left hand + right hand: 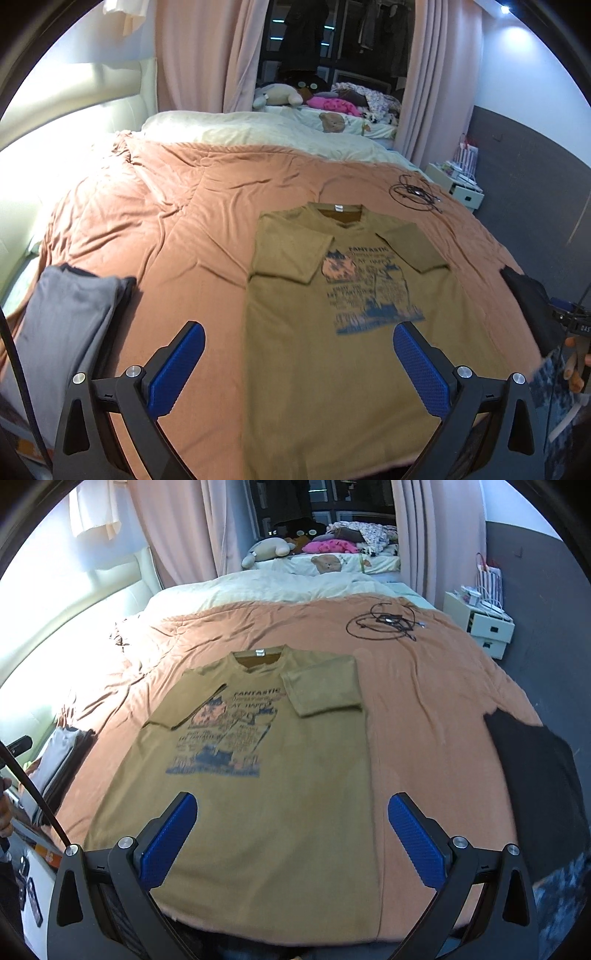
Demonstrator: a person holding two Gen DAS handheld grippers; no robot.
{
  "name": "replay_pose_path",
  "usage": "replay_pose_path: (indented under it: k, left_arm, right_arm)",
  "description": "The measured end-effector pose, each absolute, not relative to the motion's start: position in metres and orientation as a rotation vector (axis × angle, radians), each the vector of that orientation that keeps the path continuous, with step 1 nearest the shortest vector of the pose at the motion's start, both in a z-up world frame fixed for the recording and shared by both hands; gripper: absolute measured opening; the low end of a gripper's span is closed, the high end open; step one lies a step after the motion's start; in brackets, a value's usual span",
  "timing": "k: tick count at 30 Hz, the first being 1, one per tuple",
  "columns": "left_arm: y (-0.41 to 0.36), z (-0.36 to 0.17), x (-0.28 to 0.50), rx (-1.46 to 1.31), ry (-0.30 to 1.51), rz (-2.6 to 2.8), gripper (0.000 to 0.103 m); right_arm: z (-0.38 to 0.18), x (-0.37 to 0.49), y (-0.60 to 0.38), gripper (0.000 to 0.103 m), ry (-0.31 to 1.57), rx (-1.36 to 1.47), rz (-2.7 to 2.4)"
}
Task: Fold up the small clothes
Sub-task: 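Pull both grippers back and up away from the folded olive T-shirt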
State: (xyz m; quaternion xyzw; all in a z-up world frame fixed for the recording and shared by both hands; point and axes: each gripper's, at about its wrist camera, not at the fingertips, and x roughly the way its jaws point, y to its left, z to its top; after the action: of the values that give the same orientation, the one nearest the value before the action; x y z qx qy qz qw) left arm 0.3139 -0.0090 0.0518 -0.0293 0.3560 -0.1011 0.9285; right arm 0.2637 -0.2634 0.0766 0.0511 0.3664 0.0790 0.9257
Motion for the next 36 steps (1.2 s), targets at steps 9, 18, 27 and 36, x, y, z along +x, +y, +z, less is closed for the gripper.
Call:
replay_pose_path:
  k: [9,18,27,36]
  left_arm:
    - [0.012,0.054,0.225,-0.087,0.690,-0.215,0.102]
    - [0.032,0.036,0.152,-0.133,0.670,-0.205,0.102]
    - [0.047,0.006,0.109,-0.160,0.672,-0.224,0.102]
    - [0.062,-0.032,0.108,-0.219,0.715,-0.235,0.102]
  right_arm:
    - [0.077,0.167,-0.274,0.103,0.700,0.140,0.158]
    - [0.058,0.095,-0.283,0.103,0.656,0.199,0.176]
    - [0.033,0.054,-0.298,0.103,0.645,0.262,0.183]
    - [-0.004,0.049,-0.319,0.103,0.651,0.358,0.169]
